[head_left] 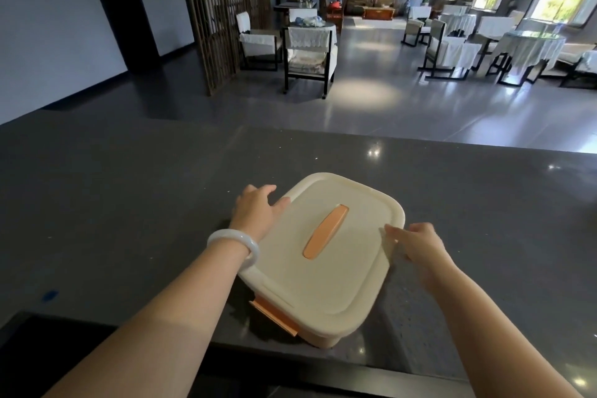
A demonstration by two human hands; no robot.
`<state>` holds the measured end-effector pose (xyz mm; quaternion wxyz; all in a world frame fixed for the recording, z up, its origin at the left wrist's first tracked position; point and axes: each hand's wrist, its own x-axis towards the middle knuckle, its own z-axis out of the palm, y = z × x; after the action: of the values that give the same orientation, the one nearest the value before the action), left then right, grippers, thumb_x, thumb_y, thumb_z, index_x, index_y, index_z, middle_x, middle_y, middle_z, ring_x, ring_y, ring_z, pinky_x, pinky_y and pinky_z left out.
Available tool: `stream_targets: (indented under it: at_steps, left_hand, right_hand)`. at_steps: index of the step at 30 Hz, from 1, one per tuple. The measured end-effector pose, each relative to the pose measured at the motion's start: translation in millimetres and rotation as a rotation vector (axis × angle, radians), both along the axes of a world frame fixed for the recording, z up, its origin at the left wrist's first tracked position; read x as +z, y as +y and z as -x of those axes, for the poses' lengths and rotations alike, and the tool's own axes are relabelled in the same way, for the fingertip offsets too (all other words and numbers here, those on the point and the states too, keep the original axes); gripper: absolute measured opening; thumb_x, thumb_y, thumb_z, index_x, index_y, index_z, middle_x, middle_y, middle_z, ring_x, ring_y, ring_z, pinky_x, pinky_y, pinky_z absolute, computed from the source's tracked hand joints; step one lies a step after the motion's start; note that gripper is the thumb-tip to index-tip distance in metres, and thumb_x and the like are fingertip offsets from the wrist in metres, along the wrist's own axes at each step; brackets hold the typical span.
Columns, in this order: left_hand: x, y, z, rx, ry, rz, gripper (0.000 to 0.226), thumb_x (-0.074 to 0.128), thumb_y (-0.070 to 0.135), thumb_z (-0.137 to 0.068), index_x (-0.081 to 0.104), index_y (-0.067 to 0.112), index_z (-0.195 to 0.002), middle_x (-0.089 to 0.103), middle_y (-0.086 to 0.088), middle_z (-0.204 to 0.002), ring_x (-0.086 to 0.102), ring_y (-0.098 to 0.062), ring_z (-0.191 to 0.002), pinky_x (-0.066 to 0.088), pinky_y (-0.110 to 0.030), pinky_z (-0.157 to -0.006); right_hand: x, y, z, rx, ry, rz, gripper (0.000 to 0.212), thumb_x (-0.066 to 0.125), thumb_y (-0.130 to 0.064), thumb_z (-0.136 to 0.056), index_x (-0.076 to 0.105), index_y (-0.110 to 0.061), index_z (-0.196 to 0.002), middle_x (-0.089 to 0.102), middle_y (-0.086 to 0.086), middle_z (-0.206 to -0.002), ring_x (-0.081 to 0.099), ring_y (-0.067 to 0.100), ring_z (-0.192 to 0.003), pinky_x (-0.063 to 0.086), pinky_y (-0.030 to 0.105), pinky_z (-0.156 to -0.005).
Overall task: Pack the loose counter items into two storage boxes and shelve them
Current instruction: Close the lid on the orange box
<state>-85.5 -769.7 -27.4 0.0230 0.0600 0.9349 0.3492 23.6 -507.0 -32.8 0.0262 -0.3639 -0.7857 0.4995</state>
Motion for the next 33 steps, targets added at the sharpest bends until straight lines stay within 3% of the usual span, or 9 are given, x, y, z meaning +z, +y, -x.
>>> stream_targets:
  at_steps: [2, 5, 9, 12, 17, 20, 24, 27, 33]
  left_hand:
    - [2.6, -8.5, -15.6, -0.019, 0.117, 0.028, 0.05, 0.056, 0.047, -0.094, 0.051, 0.026, -0.139, 0.046, -0.002, -0.134, 0.043, -0.024, -0.127, 0.035, -0.043, -0.108]
    - [2.2, -22.3, -41.9, -0.106, 0.295, 0.068, 0.042, 0.06, 0.039, -0.093, 0.056, 0.031, -0.134, 0.046, 0.008, -0.135, 0.039, -0.014, -0.128, 0.026, -0.035, -0.105]
    - [-10.7, -38.0, -60.5, -0.21, 0.357, 0.053, 0.034, 0.063, 0.038, -0.092, 0.062, 0.037, -0.126, 0.046, 0.018, -0.138, 0.034, -0.004, -0.132, 0.019, -0.028, -0.103]
    - [-17.2, -48.1, -67.3, -0.272, 0.305, 0.038, 0.03, 0.059, 0.042, -0.094, 0.063, 0.04, -0.124, 0.043, 0.024, -0.14, 0.027, 0.004, -0.135, 0.018, -0.031, -0.109]
    - [-20.8, -61.7, -75.8, -0.427, 0.114, -0.046, 0.032, 0.062, 0.047, -0.09, 0.064, 0.043, -0.122, 0.036, 0.029, -0.147, 0.007, 0.011, -0.142, 0.01, -0.035, -0.114]
    - [-23.4, -73.4, -82.8, -0.561, -0.028, -0.094, 0.054, 0.073, 0.052, -0.079, 0.057, 0.046, -0.13, 0.016, 0.034, -0.154, -0.013, 0.009, -0.143, 0.003, -0.038, -0.119]
    - [-21.5, -82.8, -87.0, -0.702, -0.068, 0.036, 0.088, 0.084, 0.045, -0.068, 0.038, 0.051, -0.143, -0.006, 0.03, -0.157, -0.03, 0.005, -0.14, -0.001, -0.035, -0.116]
    - [-23.3, -81.2, -87.3, -0.708, 0.031, 0.134, 0.09, 0.083, 0.042, -0.07, 0.034, 0.051, -0.145, -0.005, 0.024, -0.159, -0.029, 0.002, -0.141, 0.0, -0.037, -0.117]
    - [-36.6, -84.6, -90.7, -0.63, 0.128, 0.029, 0.064, 0.069, 0.054, -0.078, 0.048, 0.048, -0.138, 0.012, 0.024, -0.159, -0.014, 0.0, -0.146, 0.009, -0.046, -0.122]
  right_hand:
    - [5.3, -9.6, 2.6, 0.031, 0.068, -0.436, 0.056, 0.069, -0.032, -0.085, 0.049, -0.004, -0.13, 0.048, 0.016, -0.126, 0.042, 0.035, -0.118, 0.035, 0.039, -0.099]
    - [15.6, -47.2, 4.8, 0.427, 0.432, -0.605, 0.047, 0.064, -0.03, -0.09, 0.052, -0.015, -0.134, 0.047, 0.004, -0.137, 0.035, 0.025, -0.13, 0.027, 0.03, -0.106]
    - [-1.5, -89.0, 9.5, 0.881, 0.276, -0.766, 0.06, 0.042, -0.057, -0.094, 0.032, -0.034, -0.148, 0.024, -0.008, -0.157, 0.012, 0.015, -0.147, 0.011, 0.034, -0.119]
    - [-9.5, -92.9, 9.0, 0.903, 0.199, -0.805, 0.064, 0.026, -0.068, -0.092, 0.023, -0.041, -0.15, 0.014, -0.011, -0.16, 0.002, 0.015, -0.149, 0.002, 0.037, -0.12]
    - [-11.3, -90.3, 14.0, 0.932, 0.148, -0.832, 0.066, 0.024, -0.07, -0.091, 0.018, -0.043, -0.151, 0.01, -0.01, -0.161, -0.002, 0.014, -0.149, 0.001, 0.037, -0.121]
    - [-10.9, -89.6, 13.8, 0.95, 0.125, -0.828, 0.065, 0.025, -0.068, -0.091, 0.017, -0.042, -0.151, 0.009, -0.009, -0.161, -0.002, 0.015, -0.149, 0.001, 0.037, -0.121]
    - [-10.8, -91.4, 11.4, 0.954, 0.114, -0.83, 0.064, 0.025, -0.068, -0.092, 0.017, -0.043, -0.151, 0.009, -0.01, -0.161, -0.002, 0.014, -0.149, 0.0, 0.037, -0.119]
    - [-9.5, -91.8, 10.9, 0.948, 0.098, -0.83, 0.064, 0.026, -0.068, -0.091, 0.017, -0.044, -0.15, 0.009, -0.011, -0.161, -0.002, 0.014, -0.149, 0.001, 0.037, -0.119]
    - [-7.2, -96.0, 8.7, 0.96, 0.093, -0.811, 0.063, 0.026, -0.066, -0.092, 0.018, -0.044, -0.15, 0.009, -0.013, -0.161, -0.002, 0.014, -0.149, 0.002, 0.039, -0.121]
